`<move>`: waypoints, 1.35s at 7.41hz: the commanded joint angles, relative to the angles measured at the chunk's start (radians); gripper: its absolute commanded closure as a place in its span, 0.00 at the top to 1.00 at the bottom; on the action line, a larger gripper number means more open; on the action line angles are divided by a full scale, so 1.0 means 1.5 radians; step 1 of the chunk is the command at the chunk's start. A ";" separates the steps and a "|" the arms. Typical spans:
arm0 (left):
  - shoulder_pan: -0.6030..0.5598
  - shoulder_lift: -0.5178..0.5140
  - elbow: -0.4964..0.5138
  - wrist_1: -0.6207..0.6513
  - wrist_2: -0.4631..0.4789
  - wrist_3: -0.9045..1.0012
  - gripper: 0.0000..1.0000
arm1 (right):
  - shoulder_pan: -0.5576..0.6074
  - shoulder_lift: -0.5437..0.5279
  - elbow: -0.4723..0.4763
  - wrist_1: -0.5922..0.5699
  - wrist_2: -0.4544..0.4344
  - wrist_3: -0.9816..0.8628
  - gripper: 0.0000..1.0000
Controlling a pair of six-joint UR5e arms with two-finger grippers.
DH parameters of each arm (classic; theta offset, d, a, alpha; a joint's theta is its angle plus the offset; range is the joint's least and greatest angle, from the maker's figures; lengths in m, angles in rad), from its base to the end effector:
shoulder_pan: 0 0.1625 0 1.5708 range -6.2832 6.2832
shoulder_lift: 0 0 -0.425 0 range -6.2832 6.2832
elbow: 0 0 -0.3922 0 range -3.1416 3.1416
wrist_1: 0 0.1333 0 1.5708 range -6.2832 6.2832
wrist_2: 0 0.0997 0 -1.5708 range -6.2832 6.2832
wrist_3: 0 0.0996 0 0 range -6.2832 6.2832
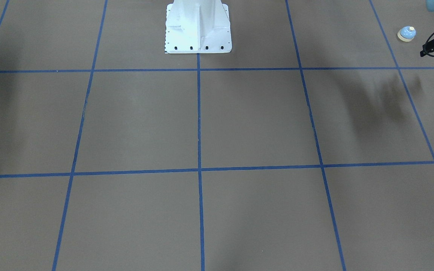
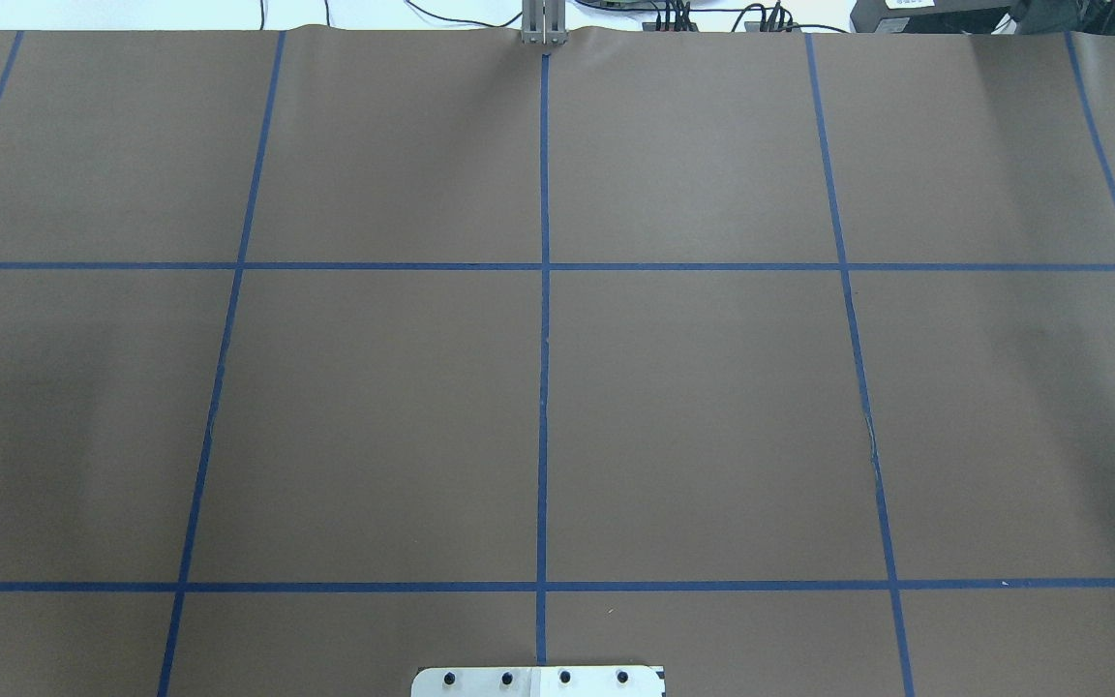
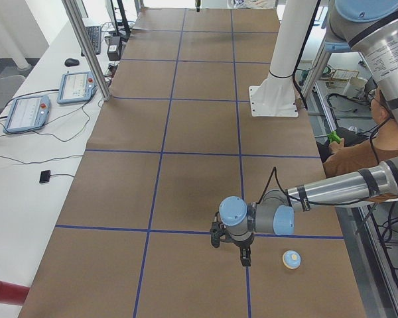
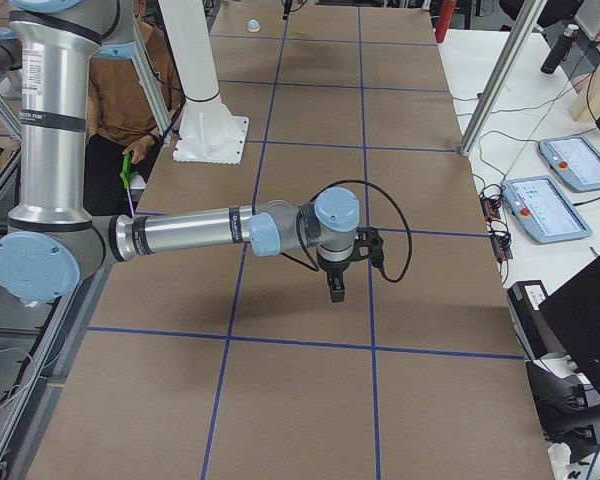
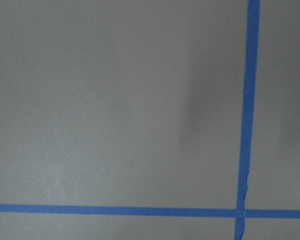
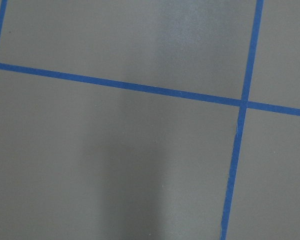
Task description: Place and press bell with both arms
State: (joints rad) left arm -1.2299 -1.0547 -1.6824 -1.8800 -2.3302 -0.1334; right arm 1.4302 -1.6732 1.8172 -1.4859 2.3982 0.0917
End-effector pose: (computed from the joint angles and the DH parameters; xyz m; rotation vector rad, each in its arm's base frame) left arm 0.0203 -0.2508 0.7679 -0.2667 0.7171 0.1611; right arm -0.0047 -0.4610 0.5720 0.1188 -0.8436 -0.1406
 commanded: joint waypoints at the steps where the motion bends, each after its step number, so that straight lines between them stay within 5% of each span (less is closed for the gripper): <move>1: 0.032 0.045 0.001 -0.017 -0.002 0.059 1.00 | -0.006 0.004 0.000 0.002 -0.001 -0.001 1.00; 10: 0.200 0.051 0.039 -0.018 -0.024 0.061 1.00 | -0.059 0.013 0.000 0.030 -0.010 -0.001 1.00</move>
State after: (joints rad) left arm -0.9500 -0.9770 -1.6339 -1.9056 -2.3653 -0.0390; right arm 1.3508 -1.6544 1.8178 -1.4405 2.3842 0.0905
